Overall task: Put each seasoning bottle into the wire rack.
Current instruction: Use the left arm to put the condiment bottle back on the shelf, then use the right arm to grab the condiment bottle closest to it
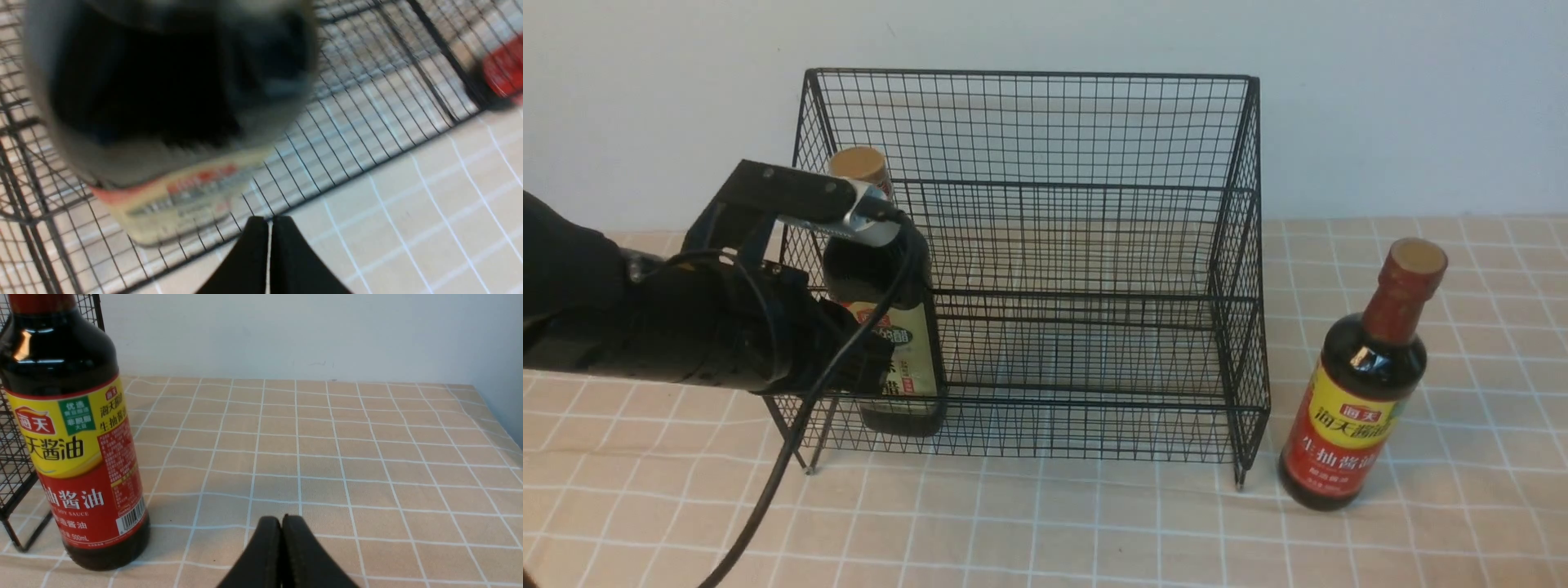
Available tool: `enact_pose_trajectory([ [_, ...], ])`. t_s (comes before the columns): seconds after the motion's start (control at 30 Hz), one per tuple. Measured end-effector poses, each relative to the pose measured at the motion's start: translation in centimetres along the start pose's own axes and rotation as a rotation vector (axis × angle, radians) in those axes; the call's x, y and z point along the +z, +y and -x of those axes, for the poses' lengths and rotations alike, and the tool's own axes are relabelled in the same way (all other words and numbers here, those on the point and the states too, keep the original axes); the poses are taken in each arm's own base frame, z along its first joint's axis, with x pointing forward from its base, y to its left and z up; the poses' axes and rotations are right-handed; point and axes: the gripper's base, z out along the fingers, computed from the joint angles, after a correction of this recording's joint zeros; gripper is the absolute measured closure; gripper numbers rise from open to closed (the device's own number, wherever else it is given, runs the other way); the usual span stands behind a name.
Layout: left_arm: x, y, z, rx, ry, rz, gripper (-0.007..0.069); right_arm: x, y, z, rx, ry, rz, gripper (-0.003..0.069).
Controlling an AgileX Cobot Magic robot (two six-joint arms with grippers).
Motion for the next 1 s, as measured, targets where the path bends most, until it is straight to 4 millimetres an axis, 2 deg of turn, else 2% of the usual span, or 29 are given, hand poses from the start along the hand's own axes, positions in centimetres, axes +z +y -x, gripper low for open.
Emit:
enact_pose_trajectory([
  [0.07, -1.1, -0.5, 0.0, 0.016, -0.014, 0.002, 0.0631, 0.0, 0.0, 0.0, 0.0, 0.0, 0.0, 0.0673],
  [0.2, -6.0, -2.3, 0.0, 0.038, -0.106, 0.032, 0.0631, 0.0, 0.0, 0.0, 0.0, 0.0, 0.0, 0.0673],
  [0.23, -7.7, -3.0, -0.3, 0.036, -0.144, 0.048, 0.0631, 0.0, 0.0, 0.0, 0.0, 0.0, 0.0, 0.0673],
  [0.3, -8.9, -3.4, -0.5, 0.029, -0.174, 0.06, 0.0631, 0.0, 0.0, 0.0, 0.0, 0.0, 0.0, 0.0673],
  [0.33, -10.8, -4.2, -1.3, 0.009, -0.228, 0.078, 0.0631, 0.0, 0.0, 0.0, 0.0, 0.0, 0.0, 0.0673],
  [0.4, -11.9, -4.6, -1.9, -0.003, -0.263, 0.087, 0.0631, 0.0, 0.0, 0.0, 0.0, 0.0, 0.0, 0.0673],
  [0.43, -12.9, -5.2, -3.1, -0.018, -0.298, 0.092, 0.0631, 0.0, 0.0, 0.0, 0.0, 0.0, 0.0, 0.0673],
  [0.5, -13.8, -5.6, -4.0, -0.019, -0.331, 0.095, 0.0631, 0.0, 0.0, 0.0, 0.0, 0.0, 0.0, 0.0673],
  [0.53, -14.4, -6.1, -5.3, -0.019, -0.359, 0.095, 0.0631, 0.0, 0.0, 0.0, 0.0, 0.0, 0.0, 0.0673],
  [0.77, -16.8, -7.8, -8.4, 0.039, -0.404, 0.079, 0.0631, 0.0, 0.0, 0.0, 0.0, 0.0, 0.0, 0.0673],
  [1.0, -18.4, -8.7, -9.8, 0.101, -0.466, 0.097, 0.0631, 0.0, 0.0, 0.0, 0.0, 0.0, 0.0, 0.0673],
])
